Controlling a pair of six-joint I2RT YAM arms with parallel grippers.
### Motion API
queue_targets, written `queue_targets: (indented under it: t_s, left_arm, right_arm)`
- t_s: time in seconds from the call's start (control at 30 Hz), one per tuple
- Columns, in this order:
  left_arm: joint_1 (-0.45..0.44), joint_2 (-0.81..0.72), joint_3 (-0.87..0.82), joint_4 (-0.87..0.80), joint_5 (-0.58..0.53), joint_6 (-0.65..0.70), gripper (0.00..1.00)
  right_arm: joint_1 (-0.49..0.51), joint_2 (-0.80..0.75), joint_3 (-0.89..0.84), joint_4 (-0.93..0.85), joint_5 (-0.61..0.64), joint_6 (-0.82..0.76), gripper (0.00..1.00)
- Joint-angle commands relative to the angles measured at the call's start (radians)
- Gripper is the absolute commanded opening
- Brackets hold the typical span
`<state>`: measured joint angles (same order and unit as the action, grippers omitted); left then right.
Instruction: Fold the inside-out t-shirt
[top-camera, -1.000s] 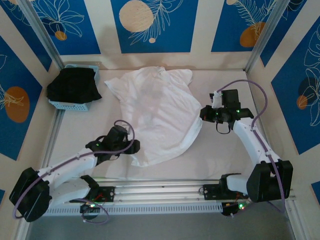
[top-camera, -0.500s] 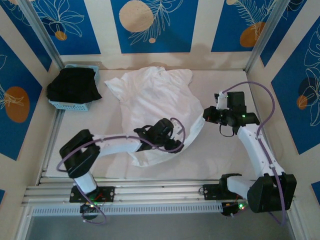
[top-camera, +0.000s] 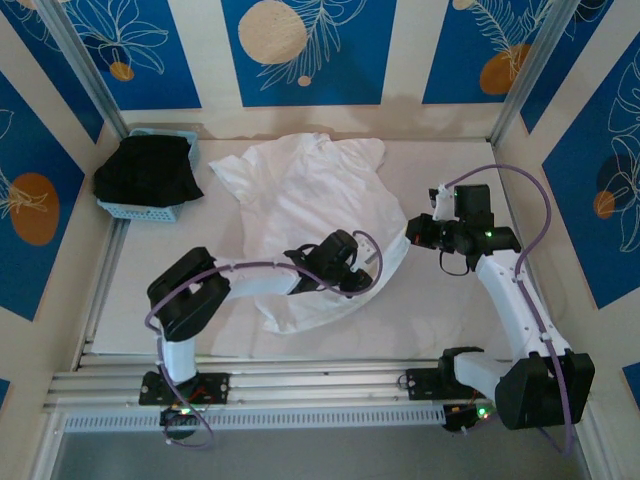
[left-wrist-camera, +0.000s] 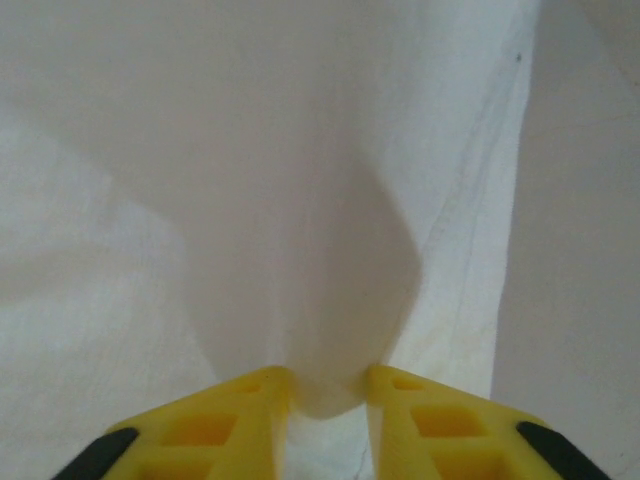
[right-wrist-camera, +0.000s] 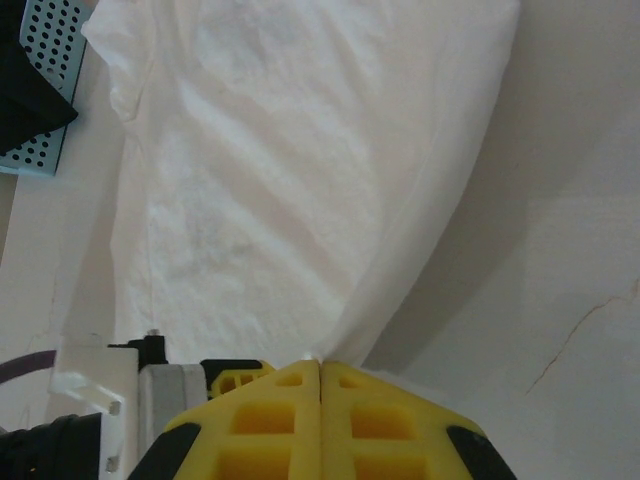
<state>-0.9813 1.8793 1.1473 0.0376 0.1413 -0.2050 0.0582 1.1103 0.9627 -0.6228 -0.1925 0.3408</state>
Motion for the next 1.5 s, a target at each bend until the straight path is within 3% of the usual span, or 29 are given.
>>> queue_targets:
  t_s: [0.0, 0.13, 0.37, 0.57, 0.8, 1.0, 1.2, 1.47]
  left_arm:
    - [0.014, 0.037, 0.014, 0.044, 0.075, -0.013, 0.18]
    - [0.028, 0.026, 0.004, 0.062, 0.085, -0.024, 0.05]
    - [0.067, -0.090, -0.036, 0.082, 0.171, -0.047, 0.03]
    - [0.105, -0.144, -0.060, 0.073, 0.221, -0.062, 0.03]
    - [0.111, -0.111, -0.052, 0.097, 0.240, -0.098, 0.04]
    - [0.116, -0.098, -0.056, 0.140, 0.266, -0.141, 0.03]
    - [0.117, -0.095, -0.053, 0.139, 0.273, -0.154, 0.03]
    - [0.118, -0.105, -0.068, 0.153, 0.283, -0.168, 0.03]
  right_arm:
    - [-0.005, -0.010, 0.002, -0.016, -0.022, 0.002, 0.00]
    - [-0.006, -0.006, -0.002, -0.014, 0.014, 0.005, 0.00]
    - [0.008, 0.082, 0.013, -0.021, 0.197, 0.013, 0.05]
    - [0.048, 0.100, 0.018, -0.020, 0.243, -0.002, 0.15]
    - [0.095, -0.005, -0.063, -0.017, 0.156, 0.023, 0.38]
    - [0.196, -0.143, -0.267, 0.114, -0.056, 0.158, 0.44]
    - [0.378, -0.258, -0.433, 0.290, 0.016, 0.248, 0.44]
    - [0.439, -0.254, -0.555, 0.532, 0.095, 0.289, 0.41]
